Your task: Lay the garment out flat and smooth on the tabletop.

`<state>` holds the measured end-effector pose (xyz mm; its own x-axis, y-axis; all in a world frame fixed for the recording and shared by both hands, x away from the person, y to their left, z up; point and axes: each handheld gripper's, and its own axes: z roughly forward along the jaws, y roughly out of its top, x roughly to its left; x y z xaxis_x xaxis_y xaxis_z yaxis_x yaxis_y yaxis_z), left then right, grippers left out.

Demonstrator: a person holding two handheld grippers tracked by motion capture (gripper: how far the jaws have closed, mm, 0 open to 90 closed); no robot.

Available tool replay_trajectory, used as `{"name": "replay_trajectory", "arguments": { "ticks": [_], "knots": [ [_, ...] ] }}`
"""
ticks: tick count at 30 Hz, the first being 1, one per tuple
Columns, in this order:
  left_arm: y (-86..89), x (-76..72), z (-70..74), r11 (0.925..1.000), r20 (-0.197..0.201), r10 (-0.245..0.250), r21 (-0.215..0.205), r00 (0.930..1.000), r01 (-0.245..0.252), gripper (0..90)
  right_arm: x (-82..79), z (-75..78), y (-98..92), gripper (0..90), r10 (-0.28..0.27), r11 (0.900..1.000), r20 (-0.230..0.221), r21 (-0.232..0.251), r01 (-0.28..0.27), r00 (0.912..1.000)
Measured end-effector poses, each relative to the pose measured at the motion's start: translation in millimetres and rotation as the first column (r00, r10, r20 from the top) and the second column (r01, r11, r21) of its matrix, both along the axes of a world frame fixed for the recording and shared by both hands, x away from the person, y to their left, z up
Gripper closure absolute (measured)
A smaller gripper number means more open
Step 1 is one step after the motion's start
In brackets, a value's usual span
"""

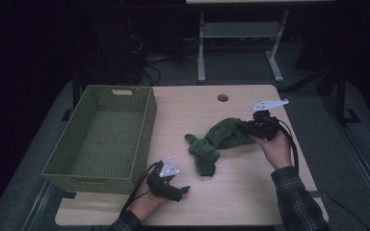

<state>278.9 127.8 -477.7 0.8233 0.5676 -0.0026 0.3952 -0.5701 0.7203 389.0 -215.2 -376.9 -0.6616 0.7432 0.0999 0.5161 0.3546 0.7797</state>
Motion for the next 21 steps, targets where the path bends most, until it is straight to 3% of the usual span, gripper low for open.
{"name": "replay_trajectory", "arguments": {
  "ticks": [3,8,14,21],
  "knots": [
    [0.0,0.1,0.0,1.0,0.0,-0.001,0.0,1.0,0.001,12.4,17.0,-20.6,-7.2,88.1,-0.036,0.999,-0.057,0.0,0.036,0.9977],
    [0.3,0.3,0.2,1.0,0.001,-0.004,0.007,1.0,0.004,12.4,30.5,-38.4,-7.7,87.8,-0.06,0.998,-0.097,0.0,0.06,0.9934],
    [0.1,0.1,0.1,1.0,-0.001,-0.001,0.002,1.0,0.001,12.5,47.2,-67.3,-2.5,86.3,-0.094,0.994,-0.139,-0.075,0.084,0.9859],
    [0.0,0.1,0.0,1.0,0.0,-0.001,0.0,1.0,0.001,12.4,47.8,-76.4,-9.9,72.4,-0.123,0.992,-0.165,-0.056,0.116,0.9786]
  ]
}}
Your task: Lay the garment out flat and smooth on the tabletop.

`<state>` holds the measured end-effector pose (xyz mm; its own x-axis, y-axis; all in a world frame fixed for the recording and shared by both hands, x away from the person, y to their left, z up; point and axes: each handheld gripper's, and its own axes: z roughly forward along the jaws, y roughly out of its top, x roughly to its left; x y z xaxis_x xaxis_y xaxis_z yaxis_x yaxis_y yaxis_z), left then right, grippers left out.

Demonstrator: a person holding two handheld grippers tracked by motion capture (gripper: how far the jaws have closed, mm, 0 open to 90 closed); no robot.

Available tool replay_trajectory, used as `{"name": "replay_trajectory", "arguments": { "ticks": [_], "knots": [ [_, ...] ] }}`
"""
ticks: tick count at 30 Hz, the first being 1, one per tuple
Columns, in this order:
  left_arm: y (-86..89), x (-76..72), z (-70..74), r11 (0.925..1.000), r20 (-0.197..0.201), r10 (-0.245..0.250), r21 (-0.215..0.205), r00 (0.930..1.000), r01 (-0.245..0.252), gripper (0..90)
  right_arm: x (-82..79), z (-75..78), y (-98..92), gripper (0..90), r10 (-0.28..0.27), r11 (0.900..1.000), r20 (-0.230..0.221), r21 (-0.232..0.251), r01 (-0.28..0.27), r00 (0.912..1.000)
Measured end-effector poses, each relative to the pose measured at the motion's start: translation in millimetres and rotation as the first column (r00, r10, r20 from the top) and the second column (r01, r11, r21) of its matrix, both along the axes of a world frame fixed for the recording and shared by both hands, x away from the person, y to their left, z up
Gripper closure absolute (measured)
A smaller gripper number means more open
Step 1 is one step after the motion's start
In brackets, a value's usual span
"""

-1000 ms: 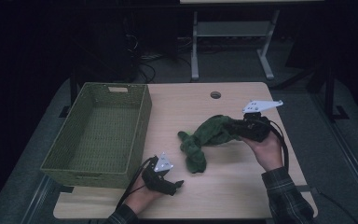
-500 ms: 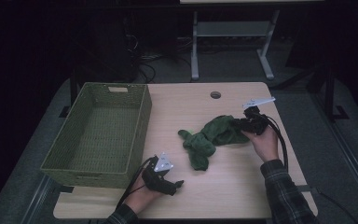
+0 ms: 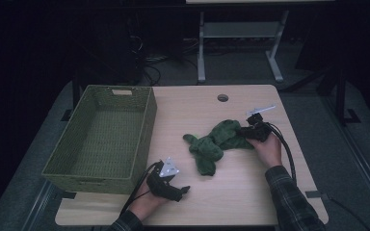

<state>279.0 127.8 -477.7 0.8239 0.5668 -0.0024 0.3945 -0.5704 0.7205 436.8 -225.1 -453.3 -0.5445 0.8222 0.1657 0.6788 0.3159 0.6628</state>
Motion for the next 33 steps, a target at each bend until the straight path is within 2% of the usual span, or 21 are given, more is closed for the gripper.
{"name": "replay_trajectory", "arguments": {
  "ticks": [1,2,3,4,5,10,11,12,14,18,21,23,26,27,29,33],
  "knots": [
    [0.0,0.0,0.0,1.0,0.0,0.0,0.0,1.0,0.0,12.4,-4.7,4.0,-4.8,66.5,0.006,1.0,0.009,0.029,-0.006,0.9999],
    [0.0,0.0,0.0,1.0,0.0,0.0,0.0,1.0,0.0,12.4,-4.7,4.0,-4.8,66.5,0.006,1.0,0.009,0.029,-0.006,0.9999],
    [0.0,0.0,0.1,1.0,0.0,0.0,0.0,1.0,0.0,12.5,-12.3,10.4,-8.8,63.4,0.008,0.999,0.038,0.044,-0.01,0.9993],
    [0.0,0.0,0.1,1.0,0.0,0.0,0.0,1.0,0.0,12.4,-12.3,10.4,-8.8,63.4,0.008,0.999,0.038,0.044,-0.01,0.9993],
    [0.0,0.0,-0.1,1.0,0.001,0.0,0.0,1.0,0.0,12.4,-19.0,17.4,-11.6,59.1,0.006,0.999,0.054,0.037,-0.008,0.9985],
    [0.5,0.3,0.1,1.0,0.003,-0.005,0.007,1.0,0.005,12.5,-34.7,31.1,-16.8,58.5,0.01,0.998,0.092,0.054,-0.015,0.9957],
    [0.3,-0.1,0.0,1.0,-0.001,-0.002,0.004,1.0,0.002,12.4,-45.2,35.8,-14.0,59.5,0.039,0.996,0.103,0.071,-0.047,0.994],
    [0.3,-0.1,0.0,1.0,-0.001,-0.002,0.004,1.0,0.002,12.4,-50.4,36.9,-10.7,59.5,0.058,0.996,0.105,0.065,-0.065,0.9928],
    [0.4,0.0,0.1,1.0,-0.002,-0.003,0.004,1.0,0.003,12.4,-59.7,36.4,-3.6,59.5,0.09,0.995,0.11,0.043,-0.095,0.9898],
    [0.4,-0.1,0.1,1.0,-0.003,-0.002,0.004,1.0,0.002,12.5,-72.1,31.2,4.1,59.8,0.128,0.989,0.1,0.067,-0.135,0.9868],
    [0.4,-0.1,0.1,1.0,-0.002,-0.003,0.004,1.0,0.003,12.4,-83.8,25.3,13.3,59.1,0.165,0.985,0.098,0.04,-0.17,0.9814],
    [0.3,-0.1,0.0,1.0,-0.001,-0.002,0.004,1.0,0.002,12.5,-92.2,21.3,18.6,56.4,0.184,0.98,0.081,0.059,-0.189,0.9796],
    [0.2,0.1,0.0,1.0,-0.001,-0.004,0.004,1.0,0.004,12.4,-96.1,18.9,22.6,55.0,0.198,0.977,0.086,0.057,-0.204,0.9763],
    [0.2,0.1,0.1,1.0,-0.001,-0.004,0.005,1.0,0.004,12.4,-98.4,15.7,27.5,54.4,0.217,0.973,0.08,0.06,-0.222,0.973],
    [0.1,0.2,0.1,1.0,-0.001,-0.005,0.005,1.0,0.005,12.4,-100.1,13.4,33.7,53.1,0.225,0.971,0.058,0.069,-0.229,0.9726],
    [-0.1,0.4,0.0,1.0,-0.001,-0.007,0.004,1.0,0.007,12.4,-100.1,8.4,41.0,51.7,0.242,0.966,0.058,0.081,-0.246,0.9685]
  ]
}}
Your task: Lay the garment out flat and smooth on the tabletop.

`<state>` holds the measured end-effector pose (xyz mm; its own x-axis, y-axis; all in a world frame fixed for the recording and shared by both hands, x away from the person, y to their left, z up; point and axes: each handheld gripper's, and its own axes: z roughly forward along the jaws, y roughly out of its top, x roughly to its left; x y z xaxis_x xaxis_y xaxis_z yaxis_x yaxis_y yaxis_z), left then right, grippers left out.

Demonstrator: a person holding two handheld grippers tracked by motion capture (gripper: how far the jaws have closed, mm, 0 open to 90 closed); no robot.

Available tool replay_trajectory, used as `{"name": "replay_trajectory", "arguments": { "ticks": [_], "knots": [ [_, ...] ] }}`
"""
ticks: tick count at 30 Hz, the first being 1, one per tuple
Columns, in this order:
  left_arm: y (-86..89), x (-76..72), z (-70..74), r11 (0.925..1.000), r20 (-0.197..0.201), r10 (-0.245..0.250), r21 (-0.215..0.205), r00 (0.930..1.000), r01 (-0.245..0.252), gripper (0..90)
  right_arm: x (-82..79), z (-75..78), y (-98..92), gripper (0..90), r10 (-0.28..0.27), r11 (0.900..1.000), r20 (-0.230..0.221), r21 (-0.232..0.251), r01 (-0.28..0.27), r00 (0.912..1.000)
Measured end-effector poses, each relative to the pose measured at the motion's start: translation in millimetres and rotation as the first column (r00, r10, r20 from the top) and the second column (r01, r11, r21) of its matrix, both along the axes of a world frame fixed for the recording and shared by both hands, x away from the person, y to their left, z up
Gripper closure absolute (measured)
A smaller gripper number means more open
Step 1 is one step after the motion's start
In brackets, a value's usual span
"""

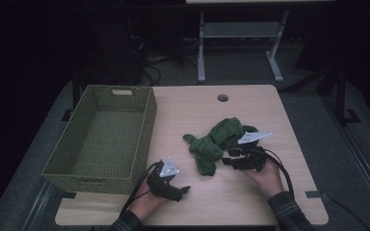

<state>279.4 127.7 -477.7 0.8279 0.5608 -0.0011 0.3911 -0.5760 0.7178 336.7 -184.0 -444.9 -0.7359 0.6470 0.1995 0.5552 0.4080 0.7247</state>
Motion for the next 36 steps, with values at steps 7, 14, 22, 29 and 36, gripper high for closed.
{"name": "replay_trajectory", "arguments": {
  "ticks": [7,14,22,29,36],
  "knots": [
    [-0.3,0.3,-0.1,1.0,0.0,-0.003,-0.001,1.0,0.003,12.4,2.4,-7.9,16.5,57.7,0.005,1.0,-0.026,0.005,-0.005,0.9996],
    [-0.3,0.3,-0.1,1.0,-0.001,-0.003,-0.001,1.0,0.003,12.4,2.3,-6.7,15.6,86.4,0.026,1.0,-0.007,-0.003,-0.026,0.9996],
    [-0.2,0.5,0.0,1.0,0.002,-0.004,0.001,1.0,0.004,12.4,-0.9,5.1,14.0,89.9,0.041,0.999,0.036,0.02,-0.042,0.9985],
    [-0.2,0.5,0.0,1.0,0.002,-0.004,0.001,1.0,0.004,12.4,3.3,24.8,18.0,90.0,0.046,0.998,0.082,0.031,-0.049,0.9956],
    [-0.8,0.0,-0.4,0.9999,0.0,0.002,-0.01,1.0,-0.002,12.4,19.4,42.8,29.9,90.0,0.05,0.998,0.126,0.038,-0.055,0.9908]
  ]
}}
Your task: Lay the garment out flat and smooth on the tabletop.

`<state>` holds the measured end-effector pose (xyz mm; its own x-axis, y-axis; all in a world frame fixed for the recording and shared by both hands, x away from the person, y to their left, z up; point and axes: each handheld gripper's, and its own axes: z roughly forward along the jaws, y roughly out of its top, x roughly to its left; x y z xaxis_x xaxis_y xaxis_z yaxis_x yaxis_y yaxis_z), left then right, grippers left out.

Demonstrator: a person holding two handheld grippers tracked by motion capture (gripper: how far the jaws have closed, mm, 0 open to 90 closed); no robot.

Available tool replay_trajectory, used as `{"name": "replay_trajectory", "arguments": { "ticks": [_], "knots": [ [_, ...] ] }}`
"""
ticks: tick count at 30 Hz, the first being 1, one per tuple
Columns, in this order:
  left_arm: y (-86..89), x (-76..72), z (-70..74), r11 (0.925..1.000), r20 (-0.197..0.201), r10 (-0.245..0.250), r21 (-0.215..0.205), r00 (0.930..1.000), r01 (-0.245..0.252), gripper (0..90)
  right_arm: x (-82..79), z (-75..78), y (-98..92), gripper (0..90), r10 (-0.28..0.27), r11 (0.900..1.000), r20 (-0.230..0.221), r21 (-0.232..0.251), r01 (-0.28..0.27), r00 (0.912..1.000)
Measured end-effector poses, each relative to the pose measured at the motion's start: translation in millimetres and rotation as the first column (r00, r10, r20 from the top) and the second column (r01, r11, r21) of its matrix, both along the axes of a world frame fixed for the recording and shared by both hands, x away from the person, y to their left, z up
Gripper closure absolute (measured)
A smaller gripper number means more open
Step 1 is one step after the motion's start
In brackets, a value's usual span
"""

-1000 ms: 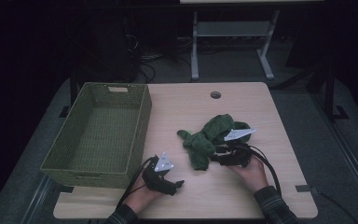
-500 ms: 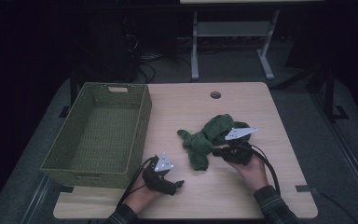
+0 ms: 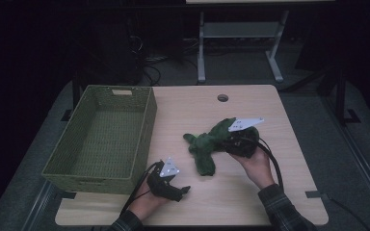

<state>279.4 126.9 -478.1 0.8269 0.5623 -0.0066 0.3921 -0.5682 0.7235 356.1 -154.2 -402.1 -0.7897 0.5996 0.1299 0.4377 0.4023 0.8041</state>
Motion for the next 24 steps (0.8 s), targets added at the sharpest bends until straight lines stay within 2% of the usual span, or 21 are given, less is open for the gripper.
{"name": "replay_trajectory", "arguments": {
  "ticks": [6,7,9,10,11,12,13,15,17,22,23,24],
  "knots": [
    [0.3,0.6,0.0,1.0,0.007,-0.006,0.004,1.0,0.006,12.4,16.5,9.9,11.3,90.0,-0.002,1.0,0.006,0.001,0.002,1.0],
    [0.4,0.5,0.0,1.0,0.007,-0.006,0.005,1.0,0.006,12.4,24.4,12.3,16.4,90.0,-0.001,1.0,0.007,0.0,0.001,1.0],
    [0.5,0.4,0.2,0.9999,0.005,-0.007,0.008,1.0,0.007,12.4,28.4,13.3,19.4,90.0,-0.005,1.0,-0.003,-0.002,0.005,1.0],
    [0.6,0.3,0.5,0.9999,0.001,-0.008,0.011,1.0,0.008,12.4,37.5,13.7,24.3,90.0,-0.01,1.0,-0.008,-0.001,0.01,0.9999],
    [0.6,0.3,0.5,0.9999,0.001,-0.008,0.011,1.0,0.008,12.4,37.5,13.7,24.3,90.0,-0.01,1.0,-0.008,-0.001,0.01,0.9999],
    [0.5,0.3,0.4,0.9999,0.003,-0.007,0.011,1.0,0.007,12.4,46.9,13.2,29.8,90.0,-0.017,1.0,-0.014,-0.005,0.017,0.9998],
    [0.5,0.3,0.4,0.9999,0.003,-0.007,0.011,1.0,0.007,12.4,46.9,13.2,29.8,90.0,-0.017,1.0,-0.014,-0.005,0.017,0.9998],
    [0.5,0.2,0.5,0.9999,0.003,-0.007,0.011,1.0,0.007,12.4,61.5,10.7,37.6,90.0,-0.023,1.0,-0.023,-0.01,0.023,0.9995],
    [0.5,0.2,0.6,0.9999,0.003,-0.008,0.012,1.0,0.008,12.4,65.3,9.7,40.4,90.0,-0.032,0.999,-0.029,-0.011,0.031,0.9991],
    [0.2,-0.1,0.4,1.0,-0.001,-0.004,0.006,1.0,0.004,12.4,89.1,-0.2,55.7,90.0,-0.042,0.998,-0.045,-0.038,0.041,0.9981],
    [0.2,-0.1,0.4,1.0,-0.001,-0.004,0.006,1.0,0.004,12.4,89.1,-0.2,55.7,90.0,-0.042,0.998,-0.045,-0.038,0.041,0.9981],
    [0.4,-0.1,0.6,0.9999,-0.002,-0.005,0.01,1.0,0.005,12.4,96.1,-2.9,60.2,90.0,-0.05,0.997,-0.041,-0.054,0.048,0.9979]
  ]
}}
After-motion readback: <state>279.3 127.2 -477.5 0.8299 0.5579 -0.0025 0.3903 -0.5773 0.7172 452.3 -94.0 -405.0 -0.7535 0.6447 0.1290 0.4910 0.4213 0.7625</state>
